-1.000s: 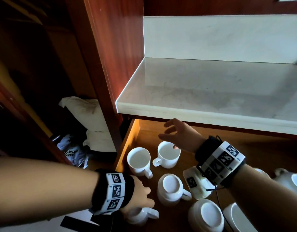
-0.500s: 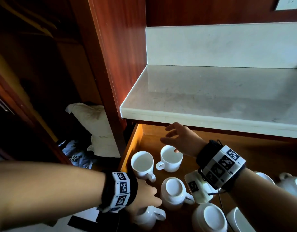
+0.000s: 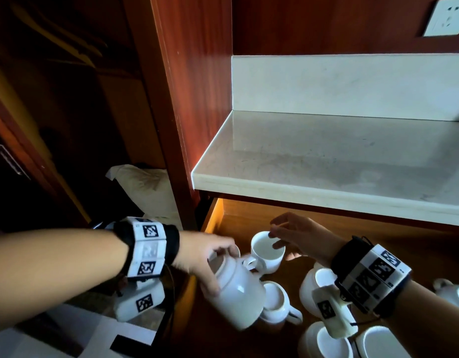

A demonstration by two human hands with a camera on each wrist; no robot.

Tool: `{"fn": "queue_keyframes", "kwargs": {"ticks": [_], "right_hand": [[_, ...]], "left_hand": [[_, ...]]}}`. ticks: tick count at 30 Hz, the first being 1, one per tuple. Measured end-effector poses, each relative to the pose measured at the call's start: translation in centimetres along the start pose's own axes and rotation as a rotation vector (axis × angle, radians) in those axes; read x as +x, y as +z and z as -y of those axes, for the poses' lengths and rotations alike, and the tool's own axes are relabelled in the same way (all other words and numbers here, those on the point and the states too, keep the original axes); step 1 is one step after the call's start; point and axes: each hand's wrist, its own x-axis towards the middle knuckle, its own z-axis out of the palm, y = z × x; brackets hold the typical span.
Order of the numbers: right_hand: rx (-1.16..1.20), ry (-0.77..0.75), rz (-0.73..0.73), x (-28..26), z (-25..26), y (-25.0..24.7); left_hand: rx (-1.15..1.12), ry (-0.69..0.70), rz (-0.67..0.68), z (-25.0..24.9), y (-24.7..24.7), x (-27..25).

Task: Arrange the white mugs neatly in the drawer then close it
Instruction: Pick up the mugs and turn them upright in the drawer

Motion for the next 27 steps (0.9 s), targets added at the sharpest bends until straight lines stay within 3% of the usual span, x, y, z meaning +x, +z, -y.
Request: {"fn": "queue_keyframes", "kwargs": {"ticks": [5, 8, 12, 14, 16, 18, 21, 27], "right_hand": [[0.487, 0.099, 0.337, -1.6, -1.3, 0.2], [0.637, -0.023, 0.393, -1.8, -0.5, 1.1], [0.608, -0.133, 0.233, -1.6, 1.5, 2.0], [0.311, -0.200, 0.102, -2.0, 2.4, 2.4], [-0.349, -0.263, -0.003, -2.8, 3.1, 3.3], [-0.766, -0.305, 0.018, -3.4, 3.4, 5.1], [-0.947, -0.273, 0.209, -3.5, 2.9, 8.3], [-1.271, -0.223, 0.395, -1.8, 1.3, 12.2]], "left_hand": [[-0.847, 0.196, -0.149, 1.1, -1.7, 0.0], [-0.950, 0.295, -0.188, 0.6, -2.4, 0.3], [-0.868, 0.287, -0.211, 0.4, -2.1, 0.6], [-0.584, 0.251, -0.266, 0.5, -2.6, -0.1], [-0.157, 0.108, -0.351, 1.0, -3.6, -1.1], [0.100, -0.041, -0.503, 1.8, -4.4, -1.7], [0.322, -0.166, -0.615, 2.4, -4.6, -2.2], [0.401, -0.228, -0.512, 2.9, -3.1, -1.9]]}}
